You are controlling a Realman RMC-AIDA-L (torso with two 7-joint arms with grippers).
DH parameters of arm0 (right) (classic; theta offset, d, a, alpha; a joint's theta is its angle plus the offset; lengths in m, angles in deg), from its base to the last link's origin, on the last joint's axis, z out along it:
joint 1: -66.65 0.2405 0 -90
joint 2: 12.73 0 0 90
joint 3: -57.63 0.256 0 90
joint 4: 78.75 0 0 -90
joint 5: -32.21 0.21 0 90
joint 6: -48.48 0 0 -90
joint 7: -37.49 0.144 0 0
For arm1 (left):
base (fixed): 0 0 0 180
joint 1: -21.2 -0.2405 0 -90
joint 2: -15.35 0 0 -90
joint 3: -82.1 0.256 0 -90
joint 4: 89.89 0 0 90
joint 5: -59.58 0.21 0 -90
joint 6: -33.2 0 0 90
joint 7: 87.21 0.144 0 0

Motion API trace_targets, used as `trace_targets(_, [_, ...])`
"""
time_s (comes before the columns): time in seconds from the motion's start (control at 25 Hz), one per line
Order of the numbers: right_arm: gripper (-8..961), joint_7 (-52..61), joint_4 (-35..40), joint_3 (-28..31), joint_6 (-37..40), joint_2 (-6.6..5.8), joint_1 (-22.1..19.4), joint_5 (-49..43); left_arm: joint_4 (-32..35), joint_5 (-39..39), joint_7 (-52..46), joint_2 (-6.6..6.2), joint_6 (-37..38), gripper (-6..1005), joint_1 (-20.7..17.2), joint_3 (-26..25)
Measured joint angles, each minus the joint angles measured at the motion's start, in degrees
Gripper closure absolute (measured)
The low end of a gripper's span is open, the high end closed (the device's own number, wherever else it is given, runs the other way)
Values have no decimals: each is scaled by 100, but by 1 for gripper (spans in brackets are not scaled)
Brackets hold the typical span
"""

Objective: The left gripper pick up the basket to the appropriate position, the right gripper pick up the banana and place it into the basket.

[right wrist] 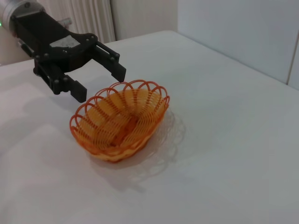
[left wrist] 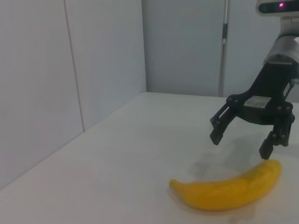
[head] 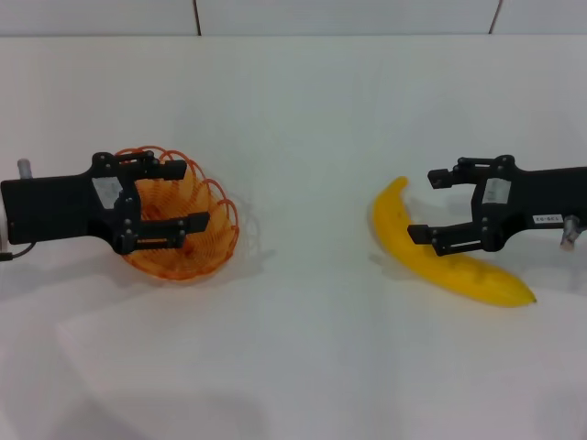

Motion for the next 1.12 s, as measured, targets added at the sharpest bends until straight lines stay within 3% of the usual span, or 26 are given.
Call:
trace_targets(0.52, [59,-1,-69,41,-18,-7,0,-6,47,-55,-272,7,-17,221,0,-17])
trace_targets(0.84, [60,-1,-71,39,-3,-1,-1,-18,1194,120,-1995,4,-450,223,-25,-17])
trace_targets(0.96, [59,-1,-71,28,2,0,-2,-22,1529,402,-2825,-114,-611,226,-7,-17])
trace_targets(1.12, [59,4,-71,13,-12,-1,-1,-14,1619,819,-3553,-377,-598,229,183,-17])
